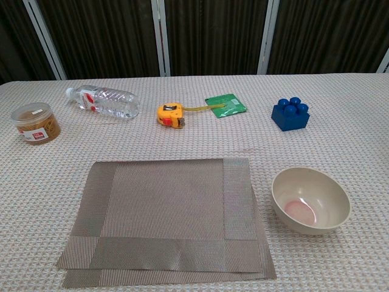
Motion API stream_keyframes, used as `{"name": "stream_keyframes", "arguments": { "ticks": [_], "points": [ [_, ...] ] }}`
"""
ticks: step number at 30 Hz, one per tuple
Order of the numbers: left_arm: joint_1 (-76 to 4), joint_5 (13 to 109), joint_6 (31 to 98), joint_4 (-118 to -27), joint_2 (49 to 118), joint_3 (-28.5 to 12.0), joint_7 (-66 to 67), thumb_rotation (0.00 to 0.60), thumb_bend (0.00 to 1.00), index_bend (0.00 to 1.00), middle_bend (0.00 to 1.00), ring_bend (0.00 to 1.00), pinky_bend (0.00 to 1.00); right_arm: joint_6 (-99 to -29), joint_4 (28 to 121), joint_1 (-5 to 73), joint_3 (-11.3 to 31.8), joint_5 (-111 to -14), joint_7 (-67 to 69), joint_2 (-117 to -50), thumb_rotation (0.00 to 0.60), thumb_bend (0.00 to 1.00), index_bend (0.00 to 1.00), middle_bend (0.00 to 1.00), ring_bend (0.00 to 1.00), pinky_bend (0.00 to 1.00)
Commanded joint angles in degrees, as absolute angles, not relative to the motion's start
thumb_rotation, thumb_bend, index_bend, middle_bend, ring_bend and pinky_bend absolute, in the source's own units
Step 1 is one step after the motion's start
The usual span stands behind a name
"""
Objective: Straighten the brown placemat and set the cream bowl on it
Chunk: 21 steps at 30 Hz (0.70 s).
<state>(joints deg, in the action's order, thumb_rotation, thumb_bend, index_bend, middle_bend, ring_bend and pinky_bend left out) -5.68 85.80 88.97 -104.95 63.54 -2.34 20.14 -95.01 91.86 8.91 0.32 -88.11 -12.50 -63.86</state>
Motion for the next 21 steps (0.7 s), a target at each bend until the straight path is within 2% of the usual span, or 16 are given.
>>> {"name": "stream_keyframes", "arguments": {
  "ticks": [1, 5, 8, 10, 16, 21],
  "points": [
    [-5.7, 85.7, 88.9, -104.9, 63.5, -2.4, 20.1, 0.600, 0.41, 0.00, 0.00, 0.00, 0.00, -95.0, 91.9, 8.7, 0.5, -88.4, -12.7, -63.9, 0.600, 0.00, 0.00, 0.00, 0.00, 0.00],
    [-5.7, 85.4, 88.4, -104.8, 63.1, -2.3, 20.2, 0.600, 0.33, 0.00, 0.00, 0.00, 0.00, -94.6, 92.0, 8.6, 0.4, -88.9, -13.2, -64.0, 0.600, 0.00, 0.00, 0.00, 0.00, 0.00],
    [-5.8, 85.2, 87.5, -105.0, 62.4, -2.0, 20.3, 0.600, 0.19, 0.00, 0.00, 0.00, 0.00, -93.5, 92.3, 8.6, 0.1, -89.3, -13.5, -64.1, 0.600, 0.00, 0.00, 0.00, 0.00, 0.00],
    [-5.9, 85.3, 86.9, -105.1, 62.1, -1.8, 20.2, 0.600, 0.14, 0.00, 0.00, 0.00, 0.00, -92.1, 93.2, 8.9, -0.6, -90.1, -12.9, -64.1, 0.600, 0.00, 0.00, 0.00, 0.00, 0.00],
    [-6.4, 86.0, 85.7, -104.1, 62.6, -1.3, 22.2, 0.600, 0.12, 0.00, 0.00, 0.00, 0.00, -83.8, 93.2, 12.7, -5.3, -98.7, -12.8, -64.4, 0.600, 0.00, 0.00, 0.00, 0.00, 0.00],
    [-6.8, 84.9, 84.8, -104.6, 63.4, -1.5, 24.2, 0.600, 0.12, 0.00, 0.00, 0.00, 0.00, -74.5, 92.9, 17.5, -6.9, -102.2, -14.0, -65.7, 0.600, 0.00, 0.00, 0.00, 0.00, 0.00]
  ]
}}
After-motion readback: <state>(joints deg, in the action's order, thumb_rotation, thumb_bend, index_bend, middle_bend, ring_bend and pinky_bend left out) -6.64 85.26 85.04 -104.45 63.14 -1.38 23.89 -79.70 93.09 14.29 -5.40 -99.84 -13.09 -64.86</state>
